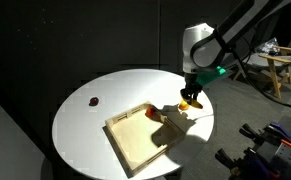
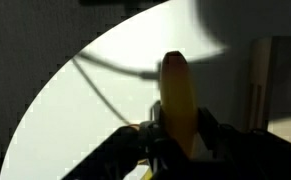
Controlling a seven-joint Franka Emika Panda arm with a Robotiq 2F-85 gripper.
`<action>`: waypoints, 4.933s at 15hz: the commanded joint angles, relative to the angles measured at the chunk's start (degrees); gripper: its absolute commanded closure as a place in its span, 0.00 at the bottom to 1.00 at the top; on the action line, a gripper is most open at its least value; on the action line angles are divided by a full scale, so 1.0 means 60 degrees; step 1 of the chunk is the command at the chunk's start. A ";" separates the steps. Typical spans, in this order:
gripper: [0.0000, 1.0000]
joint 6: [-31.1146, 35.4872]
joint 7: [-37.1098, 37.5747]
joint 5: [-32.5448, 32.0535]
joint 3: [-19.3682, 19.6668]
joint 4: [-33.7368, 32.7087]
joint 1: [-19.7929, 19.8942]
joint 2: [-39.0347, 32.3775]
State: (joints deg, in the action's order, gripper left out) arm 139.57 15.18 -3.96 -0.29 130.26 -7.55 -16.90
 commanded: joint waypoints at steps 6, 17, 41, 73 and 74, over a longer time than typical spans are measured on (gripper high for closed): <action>0.87 -0.0198 -0.0131 0.0088 -0.0478 -0.0405 -0.0177 0.0313; 0.87 -0.0330 -0.0533 0.0209 -0.1184 -0.0671 -0.0582 0.0293; 0.87 -0.0335 -0.0217 -0.0010 -0.1493 -0.2137 -0.1335 -0.1071; 0.14 -0.0214 -0.0406 0.0102 -0.1220 -0.2268 -0.1615 -0.2137; 0.05 -0.0231 -0.0390 0.0103 -0.1213 -0.2254 -0.1614 -0.2092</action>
State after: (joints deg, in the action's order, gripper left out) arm 139.16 13.10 -3.80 -7.70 116.61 -17.44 -30.52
